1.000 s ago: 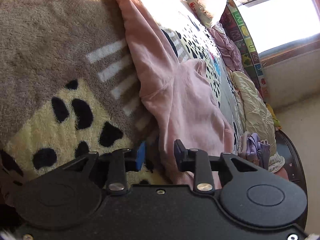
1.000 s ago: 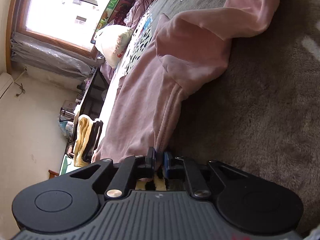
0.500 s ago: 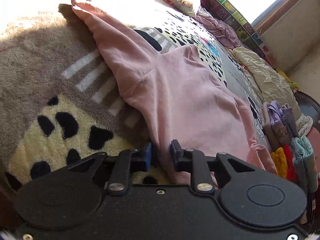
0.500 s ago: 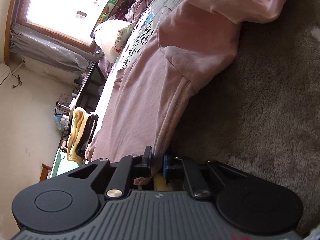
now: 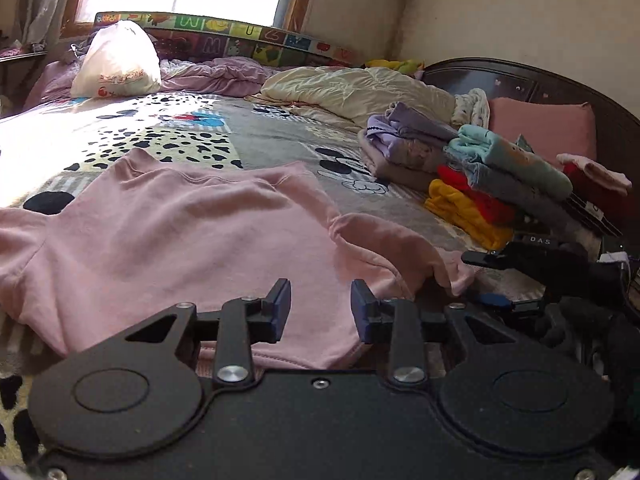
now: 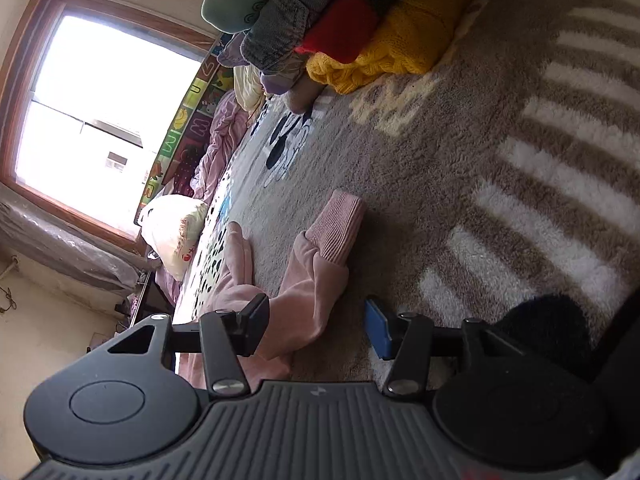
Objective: Fold clothes
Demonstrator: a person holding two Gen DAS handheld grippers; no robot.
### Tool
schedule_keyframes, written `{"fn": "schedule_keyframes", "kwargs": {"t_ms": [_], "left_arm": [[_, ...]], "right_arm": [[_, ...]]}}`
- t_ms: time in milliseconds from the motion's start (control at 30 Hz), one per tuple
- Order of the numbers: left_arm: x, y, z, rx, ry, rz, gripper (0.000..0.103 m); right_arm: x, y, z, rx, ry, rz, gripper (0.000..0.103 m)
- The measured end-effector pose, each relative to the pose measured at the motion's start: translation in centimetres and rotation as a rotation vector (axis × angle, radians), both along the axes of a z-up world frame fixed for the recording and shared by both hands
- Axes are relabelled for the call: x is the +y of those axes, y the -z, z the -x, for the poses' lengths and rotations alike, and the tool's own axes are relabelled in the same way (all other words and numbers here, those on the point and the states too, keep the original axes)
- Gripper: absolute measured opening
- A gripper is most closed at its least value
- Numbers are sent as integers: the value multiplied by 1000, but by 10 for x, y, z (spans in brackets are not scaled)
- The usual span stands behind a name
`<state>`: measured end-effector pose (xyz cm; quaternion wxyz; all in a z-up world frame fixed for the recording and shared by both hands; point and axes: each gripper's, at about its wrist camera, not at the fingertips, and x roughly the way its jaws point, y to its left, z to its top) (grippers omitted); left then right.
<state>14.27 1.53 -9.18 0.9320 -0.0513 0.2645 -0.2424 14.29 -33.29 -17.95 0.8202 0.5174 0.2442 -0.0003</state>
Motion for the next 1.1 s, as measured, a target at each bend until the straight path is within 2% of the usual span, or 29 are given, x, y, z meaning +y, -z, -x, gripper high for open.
{"fn": "schedule_keyframes", "kwargs": {"t_ms": [33,133,233,267,300,400,467,500,600,667,700,733,800,833,933,1100], "left_arm": [[-6,4,0,13,30,-18,44],[-21,16,2,13,86,-108,46],[-25,23,3,25,94,-163,46],[-23,26,4,36,104,-163,46],[-21,27,3,42,110,-168,46],[-21,31,5,34,143,-206,46],[-24,33,8,7,158,-246,46],[-26,34,10,-7,167,-262,46],[-43,36,23,-116,201,-375,46],[-54,39,31,-178,225,-451,46],[-59,41,34,-204,235,-487,46],[-64,43,37,-230,244,-523,46],[-71,47,40,-272,266,-576,46],[-74,49,41,-300,269,-607,46],[-80,53,42,-350,274,-674,46],[-86,58,42,-381,277,-738,46]], "right_arm": [[-3,1,-4,-2,14,7,53],[-13,7,-19,-18,5,36,51],[-15,-4,-41,-38,-52,113,14],[-16,-10,-47,-52,-63,137,13],[-17,-20,-51,-71,-65,173,13],[-28,-68,-56,-162,-12,369,13],[-41,-79,-75,-119,-15,433,13],[-45,-77,-89,-64,-35,486,13],[-53,-62,-119,60,-100,608,14],[-52,-52,-127,114,-128,672,27],[-50,-49,-123,129,-127,688,30],[-51,-47,-115,117,-113,658,30],[-52,-44,-98,95,-87,596,46],[-49,-43,-88,88,-78,552,57],[-39,-35,-58,80,-65,410,58],[2,-13,-29,113,-127,174,58]]}}
